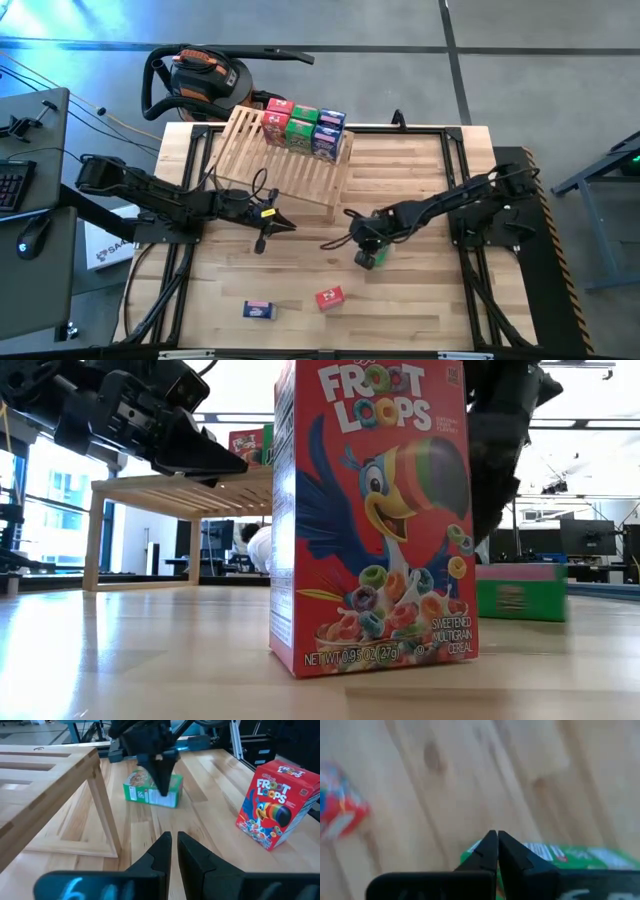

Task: Stack cereal on shelf
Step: Put the green cereal box aligned with the other green cereal box on the shelf

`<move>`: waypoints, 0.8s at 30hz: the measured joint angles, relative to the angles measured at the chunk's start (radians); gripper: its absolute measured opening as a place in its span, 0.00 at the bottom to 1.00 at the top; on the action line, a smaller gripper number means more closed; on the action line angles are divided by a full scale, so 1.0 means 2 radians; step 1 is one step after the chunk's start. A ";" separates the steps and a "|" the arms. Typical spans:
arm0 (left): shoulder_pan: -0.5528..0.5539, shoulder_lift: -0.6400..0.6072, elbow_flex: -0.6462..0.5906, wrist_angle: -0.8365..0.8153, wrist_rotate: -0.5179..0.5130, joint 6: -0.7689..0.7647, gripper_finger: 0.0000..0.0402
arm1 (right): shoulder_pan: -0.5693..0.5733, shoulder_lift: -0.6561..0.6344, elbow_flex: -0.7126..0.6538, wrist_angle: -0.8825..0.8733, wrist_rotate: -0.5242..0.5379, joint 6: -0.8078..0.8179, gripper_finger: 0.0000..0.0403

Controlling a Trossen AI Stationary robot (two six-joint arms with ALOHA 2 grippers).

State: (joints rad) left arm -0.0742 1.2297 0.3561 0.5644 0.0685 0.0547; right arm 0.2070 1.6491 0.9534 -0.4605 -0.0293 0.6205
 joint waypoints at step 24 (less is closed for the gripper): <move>0.000 0.000 0.000 0.005 -0.001 0.001 0.05 | 0.192 -0.072 0.047 -0.187 0.106 0.550 0.57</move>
State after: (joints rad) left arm -0.0734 1.2297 0.3561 0.5751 0.0662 0.0563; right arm 0.5915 1.5042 1.0477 -0.8335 0.1818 1.7208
